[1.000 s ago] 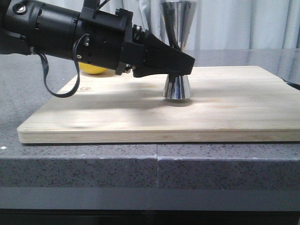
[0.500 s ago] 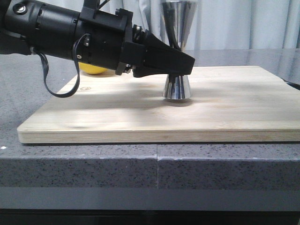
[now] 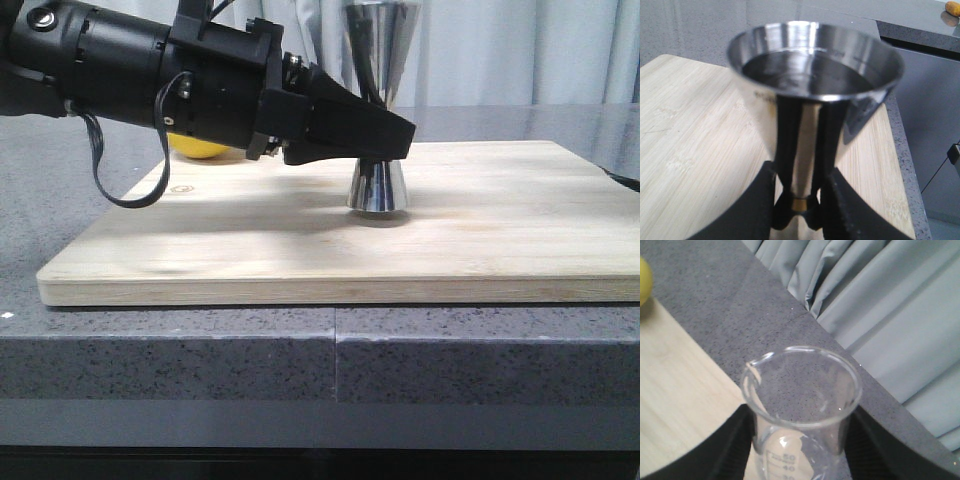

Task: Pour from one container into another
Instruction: 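Tilt the beaker upright and lower it onto the board with the right gripper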

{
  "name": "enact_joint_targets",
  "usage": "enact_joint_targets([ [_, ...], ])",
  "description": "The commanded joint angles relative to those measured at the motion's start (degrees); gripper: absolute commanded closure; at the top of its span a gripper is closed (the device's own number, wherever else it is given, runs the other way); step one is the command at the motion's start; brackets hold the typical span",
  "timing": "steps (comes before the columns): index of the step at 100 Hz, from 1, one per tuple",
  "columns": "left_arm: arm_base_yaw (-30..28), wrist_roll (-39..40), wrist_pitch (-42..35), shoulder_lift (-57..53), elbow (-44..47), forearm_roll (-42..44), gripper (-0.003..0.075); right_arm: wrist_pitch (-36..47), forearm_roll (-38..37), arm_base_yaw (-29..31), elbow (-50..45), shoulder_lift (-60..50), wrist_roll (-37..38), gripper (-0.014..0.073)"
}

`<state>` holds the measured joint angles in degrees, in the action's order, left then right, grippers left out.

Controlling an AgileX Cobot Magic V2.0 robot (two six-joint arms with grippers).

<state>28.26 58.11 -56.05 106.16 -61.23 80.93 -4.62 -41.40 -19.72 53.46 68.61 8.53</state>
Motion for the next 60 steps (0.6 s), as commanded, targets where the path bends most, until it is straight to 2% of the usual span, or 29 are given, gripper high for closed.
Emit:
enact_joint_targets([
  [1,-0.1,0.5,-3.6,-3.3,-1.8,-1.6,0.0741,9.0,5.0,3.8,2.2,0.3,0.2,0.0301],
  [10,-0.1,0.5,-3.6,-3.3,-1.8,-1.6,0.0741,15.2,9.9,6.9,1.7,2.6,0.2,0.0301],
  [23,-0.1,0.5,-3.6,-3.3,-1.8,-1.6,0.0741,20.6,12.0,9.5,0.0,6.6,0.3,0.0301],
  [47,-0.1,0.5,-3.6,-3.3,-1.8,-1.6,0.0741,32.5,13.6,10.0,-5.3,14.1,0.4,0.0301],
  [60,-0.1,0.5,-3.6,-3.3,-1.8,-1.6,0.0741,35.5,14.5,10.0,-6.2,17.3,0.4,0.0301],
])
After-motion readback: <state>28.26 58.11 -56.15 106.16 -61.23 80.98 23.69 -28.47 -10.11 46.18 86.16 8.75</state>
